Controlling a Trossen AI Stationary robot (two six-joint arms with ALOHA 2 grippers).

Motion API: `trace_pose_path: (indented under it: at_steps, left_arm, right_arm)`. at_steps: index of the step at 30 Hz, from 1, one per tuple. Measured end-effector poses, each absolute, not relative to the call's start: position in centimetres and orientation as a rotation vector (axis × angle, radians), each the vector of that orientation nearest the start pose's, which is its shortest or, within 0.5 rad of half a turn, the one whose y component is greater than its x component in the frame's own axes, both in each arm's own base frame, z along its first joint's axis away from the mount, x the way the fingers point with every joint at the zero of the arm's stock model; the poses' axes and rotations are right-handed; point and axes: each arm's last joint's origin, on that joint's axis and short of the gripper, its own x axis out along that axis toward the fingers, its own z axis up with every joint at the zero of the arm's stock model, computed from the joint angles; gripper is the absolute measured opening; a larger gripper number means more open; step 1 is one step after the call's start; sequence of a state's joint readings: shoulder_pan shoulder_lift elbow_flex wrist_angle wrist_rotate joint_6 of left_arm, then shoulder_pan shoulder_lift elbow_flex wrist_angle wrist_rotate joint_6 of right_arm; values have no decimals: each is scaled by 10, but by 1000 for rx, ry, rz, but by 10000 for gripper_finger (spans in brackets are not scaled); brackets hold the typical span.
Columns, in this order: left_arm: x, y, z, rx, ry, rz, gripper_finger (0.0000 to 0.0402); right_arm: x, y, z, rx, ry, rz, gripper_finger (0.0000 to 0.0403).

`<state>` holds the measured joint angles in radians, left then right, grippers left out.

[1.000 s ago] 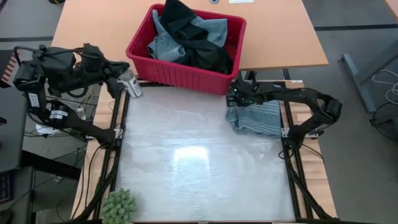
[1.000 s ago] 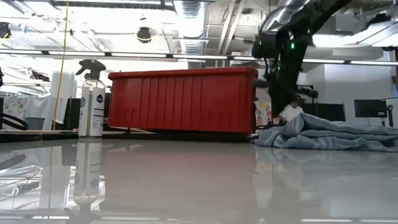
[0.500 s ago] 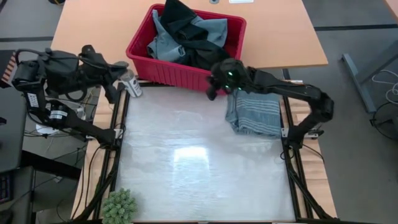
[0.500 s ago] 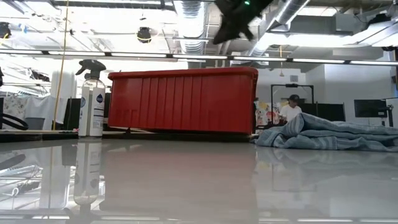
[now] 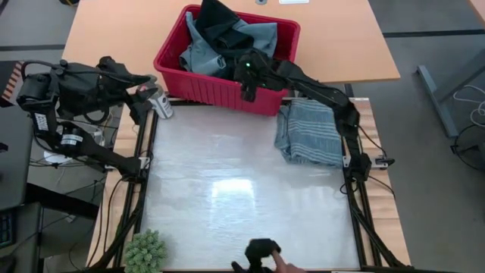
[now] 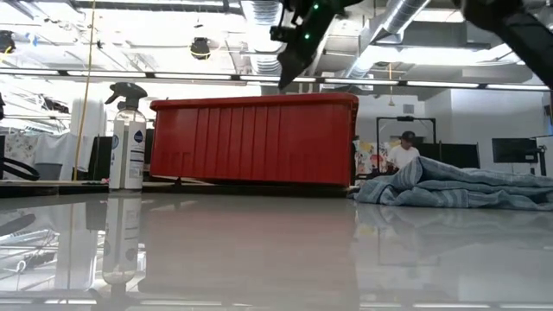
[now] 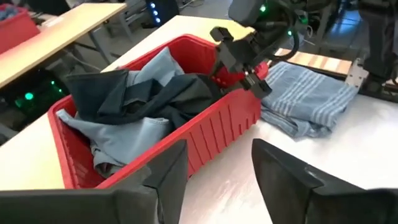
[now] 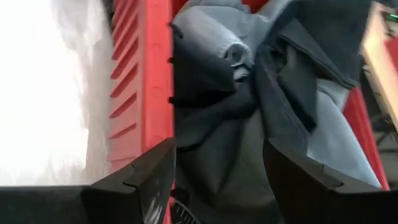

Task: Fold Laundry from Bin
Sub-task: Fold the black pants

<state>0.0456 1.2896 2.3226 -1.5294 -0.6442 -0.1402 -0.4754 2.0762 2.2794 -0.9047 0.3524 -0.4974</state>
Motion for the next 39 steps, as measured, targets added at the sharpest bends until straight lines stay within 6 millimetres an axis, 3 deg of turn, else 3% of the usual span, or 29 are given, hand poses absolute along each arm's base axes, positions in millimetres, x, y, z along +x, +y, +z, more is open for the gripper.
trace_pose_path:
  at_steps: [5,14,19,24,28,31,33,36,39]
  left_arm:
    - [100,22,555,-16,420,733,177]
    - [102,22,554,-60,412,744,178]
    - [104,23,552,-57,424,745,178]
    - [105,23,551,-53,431,744,178]
    - [108,24,551,-34,429,799,177]
    - [113,26,551,-19,421,882,172]
    - [117,27,550,5,425,935,164]
    - [130,29,547,32,450,974,146]
    - [145,30,542,68,498,972,127]
  right_arm:
    - [403,-222,370,-395,942,-511,268]
    - [404,-218,371,-353,894,-387,269]
    - [402,-216,381,-374,846,-406,269]
    - [400,-228,367,-294,888,-403,269]
    - [404,-220,372,-304,843,-347,260]
    - [408,-209,388,-349,738,-321,234]
    - [409,-207,399,-369,672,-391,202]
    - [408,-217,405,-367,620,-521,122]
    - [412,-235,391,-320,629,-585,28]
